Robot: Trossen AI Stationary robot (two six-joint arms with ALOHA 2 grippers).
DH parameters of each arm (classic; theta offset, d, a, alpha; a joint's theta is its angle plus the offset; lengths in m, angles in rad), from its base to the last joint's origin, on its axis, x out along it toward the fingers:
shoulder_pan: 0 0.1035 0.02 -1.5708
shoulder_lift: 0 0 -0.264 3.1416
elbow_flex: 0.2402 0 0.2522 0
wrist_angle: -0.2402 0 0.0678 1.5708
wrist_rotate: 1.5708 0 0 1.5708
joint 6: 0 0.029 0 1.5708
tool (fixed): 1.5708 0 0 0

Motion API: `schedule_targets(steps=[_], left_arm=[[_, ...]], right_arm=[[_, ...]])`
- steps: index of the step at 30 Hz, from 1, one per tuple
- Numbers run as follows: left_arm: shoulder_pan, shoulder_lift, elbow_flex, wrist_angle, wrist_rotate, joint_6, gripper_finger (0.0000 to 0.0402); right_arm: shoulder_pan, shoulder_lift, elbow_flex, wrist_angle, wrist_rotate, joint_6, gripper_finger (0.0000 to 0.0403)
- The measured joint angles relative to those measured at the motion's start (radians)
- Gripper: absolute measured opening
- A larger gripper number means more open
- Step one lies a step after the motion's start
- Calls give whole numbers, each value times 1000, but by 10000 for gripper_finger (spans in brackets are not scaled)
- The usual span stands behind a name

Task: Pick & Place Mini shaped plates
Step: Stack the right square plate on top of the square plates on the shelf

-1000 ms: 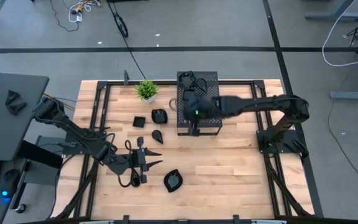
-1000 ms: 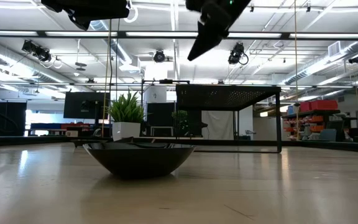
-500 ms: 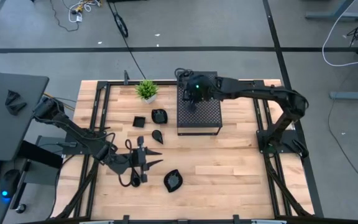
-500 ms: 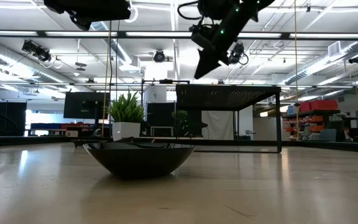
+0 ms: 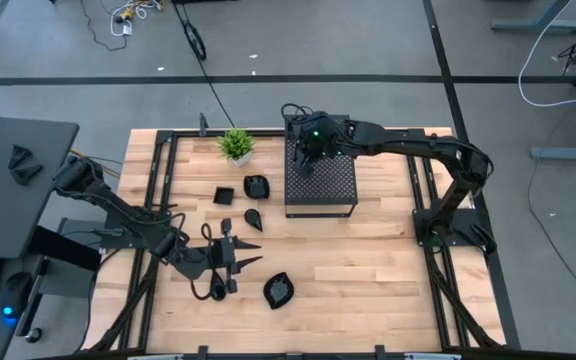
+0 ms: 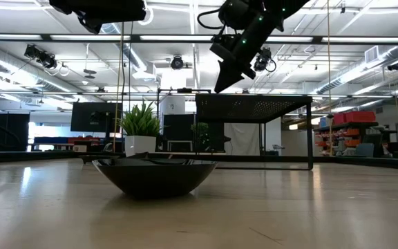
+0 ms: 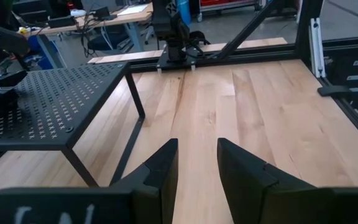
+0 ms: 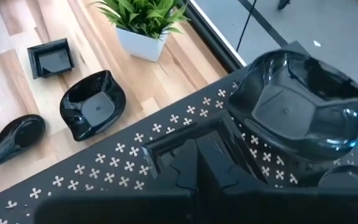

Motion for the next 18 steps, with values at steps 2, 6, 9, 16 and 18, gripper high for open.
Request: schedule_targets(steps=[2,6,9,16,18], left_arm=[[0,0,0,2,0,0,117],[0,0,0,7,0,0,117],[0,0,0,14,0,4,117],[0,0,0,25,0,8,117],[0,0,0,27,0,8,117]], right_arm=[[0,2,0,-3,0,6,5],[0,14,0,4,0,5,5],[0,33,-1,-6,-22,2,5],[0,47,0,-1,-23,-18,5],[1,48,0,-4,-29,-26,5]])
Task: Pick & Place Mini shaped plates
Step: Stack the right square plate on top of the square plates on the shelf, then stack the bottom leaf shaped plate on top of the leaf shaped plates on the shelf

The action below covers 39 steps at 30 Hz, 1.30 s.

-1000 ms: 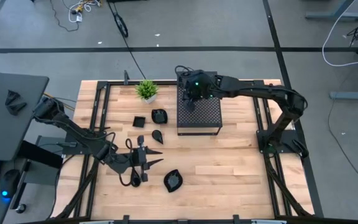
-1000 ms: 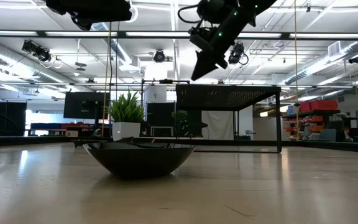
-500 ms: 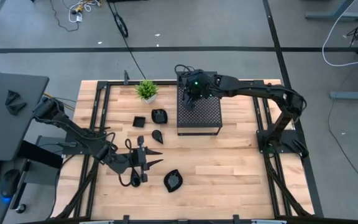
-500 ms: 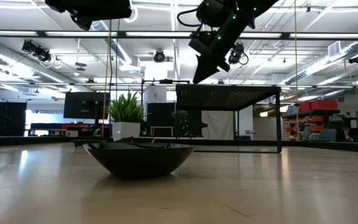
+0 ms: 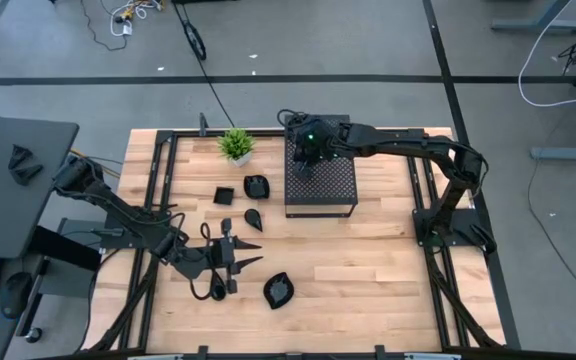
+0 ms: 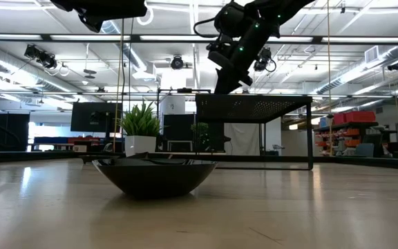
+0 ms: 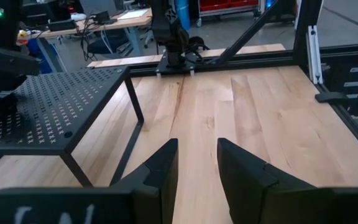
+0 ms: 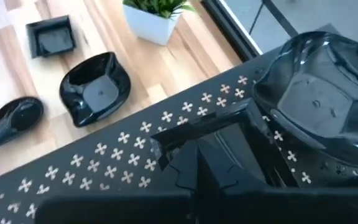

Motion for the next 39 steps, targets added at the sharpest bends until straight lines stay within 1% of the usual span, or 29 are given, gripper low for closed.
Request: schedule_targets(steps=[2,12,21,29,33,36,39], left_arm=[[0,0,0,1,0,0,117],[0,0,0,2,0,1,117],[0,0,0,2,0,1,117],[0,0,0,2,1,1,117],[0,0,0,2,1,2,117],[0,0,0,2,1,2,117],[-1,0,0,2,1,2,117]], right_arm=[[3,0,0,-12,-18,-14,5],[37,-10,0,-36,-21,-22,6],[57,-10,0,-41,-24,-121,6],[57,-11,0,-5,-20,-150,6],[57,-17,0,-16,-19,-176,6],[68,-46,0,-43,15,-187,7],[104,-99,0,-75,115,-172,6]])
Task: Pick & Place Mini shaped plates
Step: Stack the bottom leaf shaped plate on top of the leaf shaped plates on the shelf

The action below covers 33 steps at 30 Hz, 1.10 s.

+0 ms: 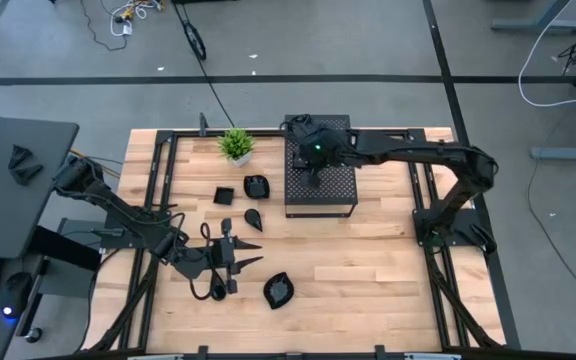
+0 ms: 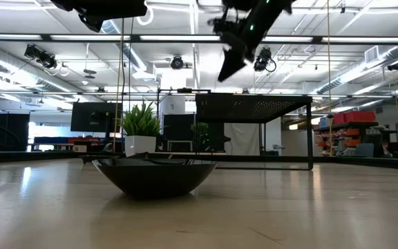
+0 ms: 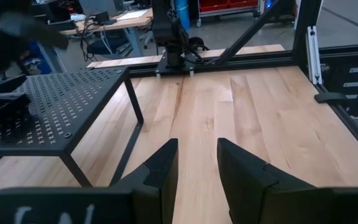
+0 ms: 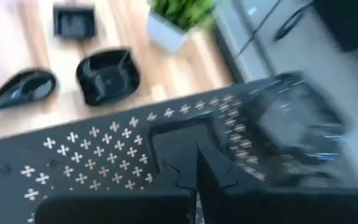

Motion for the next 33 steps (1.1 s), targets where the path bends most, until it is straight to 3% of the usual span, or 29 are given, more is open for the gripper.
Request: schedule_targets(steps=[3,10,20,26,33], left_arm=[[-8,0,0,1,12,-1,117],[-79,0,0,71,14,95,117],[-191,0,46,145,-91,287,100],[-227,0,149,-12,-92,300,73],[-227,0,163,-191,-82,58,60]], right_arm=[[67,-63,0,-1,80,36,3],[340,-124,0,41,128,109,3],[719,5,0,186,134,138,3],[818,132,0,200,134,272,6],[839,285,-1,193,115,373,7]])
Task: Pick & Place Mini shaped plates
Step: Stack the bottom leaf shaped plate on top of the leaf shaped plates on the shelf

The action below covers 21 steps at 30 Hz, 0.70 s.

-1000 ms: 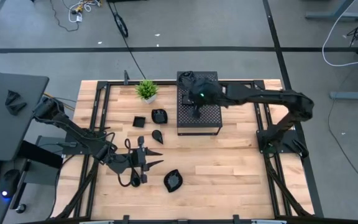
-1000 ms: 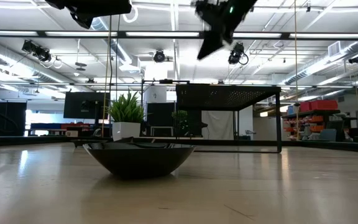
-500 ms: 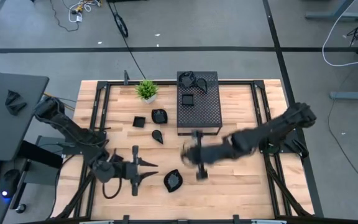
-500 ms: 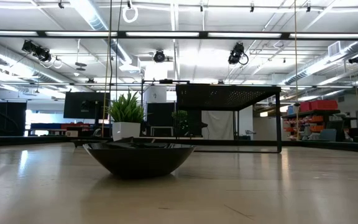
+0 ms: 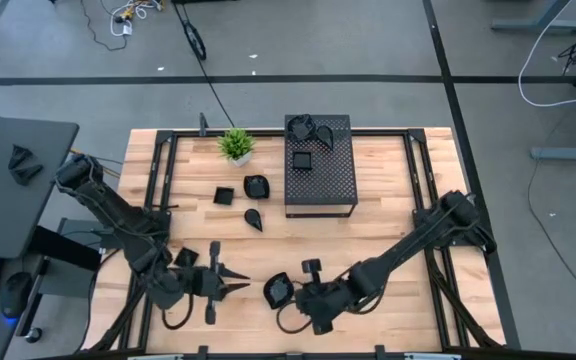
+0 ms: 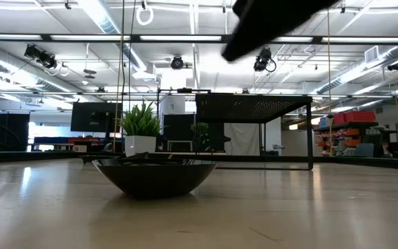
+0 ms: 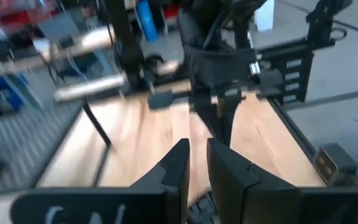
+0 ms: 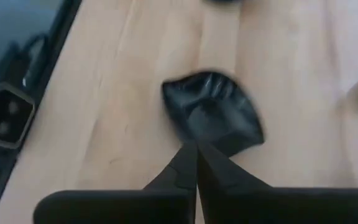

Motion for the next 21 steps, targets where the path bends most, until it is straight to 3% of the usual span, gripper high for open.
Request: schedule_targets(steps=[4,8,15,21], left_arm=[[0,0,0,-105,28,-153,59],[18,0,0,-116,29,-179,60],[72,0,0,-112,29,-199,60],[98,0,0,-101,29,-218,60]], right_arm=[[-14,25,0,0,-113,-52,25],[-44,28,0,14,-224,-235,71],[-93,43,1,43,-226,-595,153],[-98,106,0,108,-267,-773,165]])
